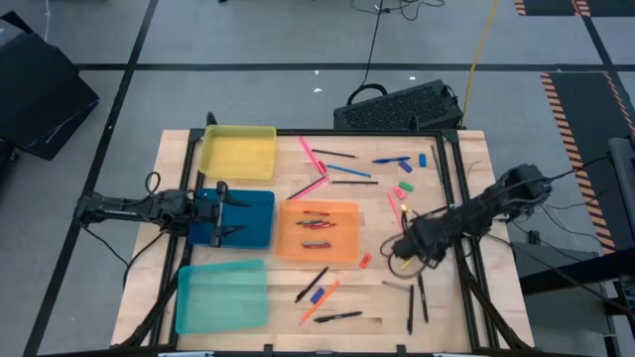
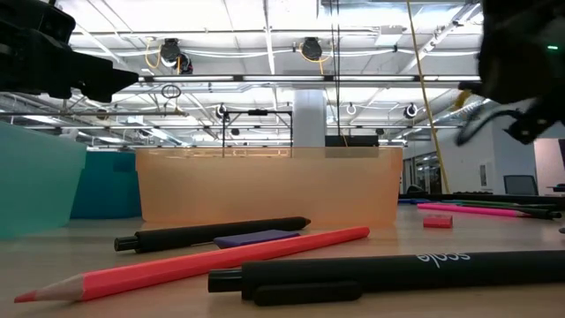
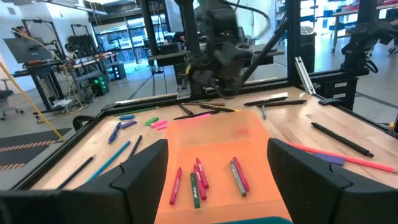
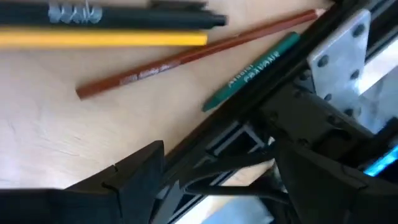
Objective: Sort crayons/erasers/pens/pencils in bins
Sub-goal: Put the green crayon into the orange bin
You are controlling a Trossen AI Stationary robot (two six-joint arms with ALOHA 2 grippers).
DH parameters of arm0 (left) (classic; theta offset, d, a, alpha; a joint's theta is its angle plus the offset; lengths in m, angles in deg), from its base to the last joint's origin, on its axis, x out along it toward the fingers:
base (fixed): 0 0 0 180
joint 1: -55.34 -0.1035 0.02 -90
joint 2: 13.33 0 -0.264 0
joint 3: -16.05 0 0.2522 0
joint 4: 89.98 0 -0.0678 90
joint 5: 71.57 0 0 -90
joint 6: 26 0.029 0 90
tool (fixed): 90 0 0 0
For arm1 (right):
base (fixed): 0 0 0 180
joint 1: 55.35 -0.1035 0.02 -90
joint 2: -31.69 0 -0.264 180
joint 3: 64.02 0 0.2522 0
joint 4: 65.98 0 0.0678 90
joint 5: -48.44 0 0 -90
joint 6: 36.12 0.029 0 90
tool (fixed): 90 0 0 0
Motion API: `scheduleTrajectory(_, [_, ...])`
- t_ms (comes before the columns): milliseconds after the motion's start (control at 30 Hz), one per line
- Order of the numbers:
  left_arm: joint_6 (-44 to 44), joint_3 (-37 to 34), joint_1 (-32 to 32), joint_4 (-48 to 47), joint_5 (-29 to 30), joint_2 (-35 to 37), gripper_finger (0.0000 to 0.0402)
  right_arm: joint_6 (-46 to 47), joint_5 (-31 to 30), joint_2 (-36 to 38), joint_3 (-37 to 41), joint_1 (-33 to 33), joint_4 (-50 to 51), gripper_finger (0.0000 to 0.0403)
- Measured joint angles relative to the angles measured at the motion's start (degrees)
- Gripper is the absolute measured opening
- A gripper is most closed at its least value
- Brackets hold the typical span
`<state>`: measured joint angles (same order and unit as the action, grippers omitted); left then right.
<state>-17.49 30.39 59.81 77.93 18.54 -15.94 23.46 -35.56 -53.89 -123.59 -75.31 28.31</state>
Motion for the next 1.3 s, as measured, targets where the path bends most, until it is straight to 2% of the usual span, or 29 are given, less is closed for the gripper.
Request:
scheduleTrajectory(167, [0.0,0.0,0.0,0.0,0.0,0.0,0.0274,0.0,0.1,2.5,0.0,8.0,-0.4,0.0285])
scheduleTrajectory(300, [0.0,0.0,0.0,0.0,0.0,0.0,0.0274,-4.9,0.1,1.3,-0.1,12.4,-0.4,0.0271])
scheduleTrajectory(767, [0.0,0.0,0.0,0.0,0.0,0.0,0.0273,-45.9,-0.1,-11.2,-0.6,20.7,1.8,0.0258])
scheduleTrajectory(900, [0.0,0.0,0.0,0.0,0.0,0.0,0.0273,-54.6,0.4,-15.4,0.2,21.6,-1.6,0.0258])
scheduleTrajectory(1000, [0.0,0.0,0.0,0.0,0.0,0.0,0.0274,-55.9,2.5,-18.3,1.1,22.4,-3.4,0.0258])
scheduleTrajectory(1133, [0.0,0.0,0.0,0.0,0.0,0.0,0.0273,-54.0,1.2,-20.2,2.5,23.8,-4.2,0.0251])
scheduleTrajectory(1300, [0.0,0.0,0.0,0.0,0.0,0.0,0.0274,-49.8,1.3,-20.5,4.7,26.8,-7.5,0.0220])
